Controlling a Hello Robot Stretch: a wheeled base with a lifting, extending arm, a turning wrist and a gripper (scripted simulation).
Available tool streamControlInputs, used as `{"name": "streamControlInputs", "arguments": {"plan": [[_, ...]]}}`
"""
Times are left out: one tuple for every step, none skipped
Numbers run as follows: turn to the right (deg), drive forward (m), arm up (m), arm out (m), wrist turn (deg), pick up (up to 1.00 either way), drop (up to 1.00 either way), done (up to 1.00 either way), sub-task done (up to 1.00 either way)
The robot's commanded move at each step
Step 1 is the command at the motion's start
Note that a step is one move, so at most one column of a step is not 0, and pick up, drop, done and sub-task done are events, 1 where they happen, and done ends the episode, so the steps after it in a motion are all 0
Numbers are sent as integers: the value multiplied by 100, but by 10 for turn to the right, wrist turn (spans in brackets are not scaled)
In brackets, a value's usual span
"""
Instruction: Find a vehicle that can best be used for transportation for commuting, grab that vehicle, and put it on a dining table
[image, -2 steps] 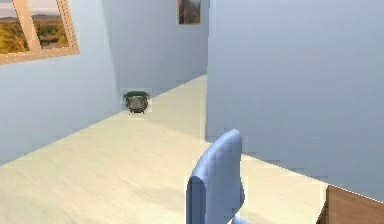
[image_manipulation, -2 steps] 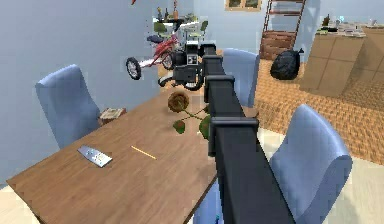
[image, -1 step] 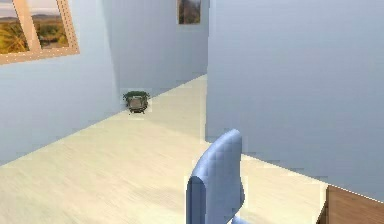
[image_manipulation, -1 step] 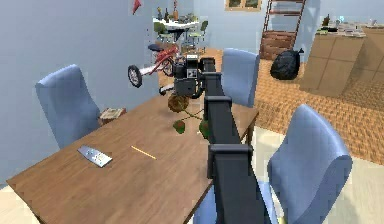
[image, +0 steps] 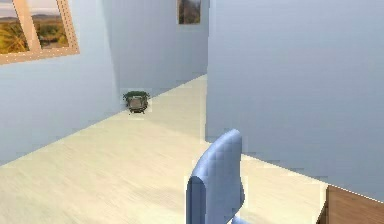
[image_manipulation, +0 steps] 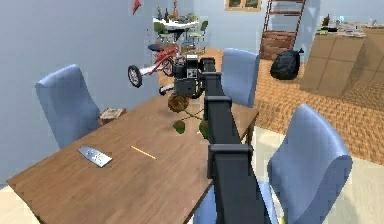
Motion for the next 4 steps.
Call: {"name": "streamControlInputs", "arguments": {"plan": [[0,0,0,0,0,0,100,0,0],[0,0,4,0,0,0,0,0,0],[0,0,0,-8,0,0,0,0,0],[0,0,0,0,0,0,0,100,0]]}}
